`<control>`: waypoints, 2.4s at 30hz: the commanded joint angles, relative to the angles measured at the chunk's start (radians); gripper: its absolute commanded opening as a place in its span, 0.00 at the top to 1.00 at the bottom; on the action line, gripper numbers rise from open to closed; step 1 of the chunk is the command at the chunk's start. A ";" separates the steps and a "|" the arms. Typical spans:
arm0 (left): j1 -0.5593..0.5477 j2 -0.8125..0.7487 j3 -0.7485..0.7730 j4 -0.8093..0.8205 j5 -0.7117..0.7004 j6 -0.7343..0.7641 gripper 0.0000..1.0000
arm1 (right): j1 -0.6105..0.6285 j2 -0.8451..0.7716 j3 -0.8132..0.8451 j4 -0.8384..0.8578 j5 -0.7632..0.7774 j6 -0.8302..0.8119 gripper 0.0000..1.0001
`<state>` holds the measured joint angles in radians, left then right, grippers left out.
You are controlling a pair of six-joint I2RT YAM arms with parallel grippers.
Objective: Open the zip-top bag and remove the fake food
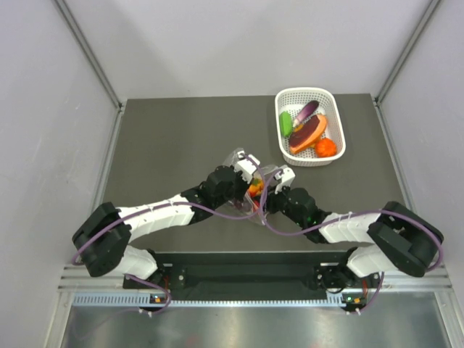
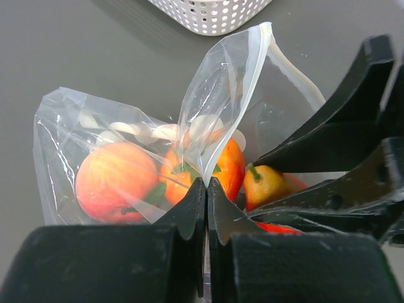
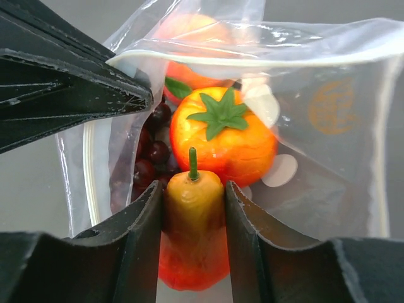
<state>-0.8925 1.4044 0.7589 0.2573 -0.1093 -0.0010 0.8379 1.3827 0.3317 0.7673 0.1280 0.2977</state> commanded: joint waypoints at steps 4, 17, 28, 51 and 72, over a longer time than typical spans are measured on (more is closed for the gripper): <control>0.003 -0.004 0.029 0.068 -0.018 0.002 1.00 | 0.018 -0.181 -0.028 -0.029 0.090 -0.028 0.85; 0.035 -0.018 0.114 0.034 -0.015 0.042 1.00 | -0.115 -0.406 0.001 -0.134 0.157 -0.107 0.87; 0.112 -0.007 0.157 0.072 0.069 0.056 1.00 | -0.422 -0.191 0.337 -0.125 -0.083 -0.131 0.87; 0.133 0.105 0.094 0.214 0.072 0.002 1.00 | -0.649 0.226 0.509 0.043 -0.137 -0.038 0.79; 0.158 0.093 0.071 0.218 0.054 0.002 1.00 | -0.620 0.041 0.304 0.168 -0.208 -0.060 0.12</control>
<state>-0.7479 1.5192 0.8421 0.4118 -0.0525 0.0086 0.2062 1.5097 0.6651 0.8368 -0.0250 0.2535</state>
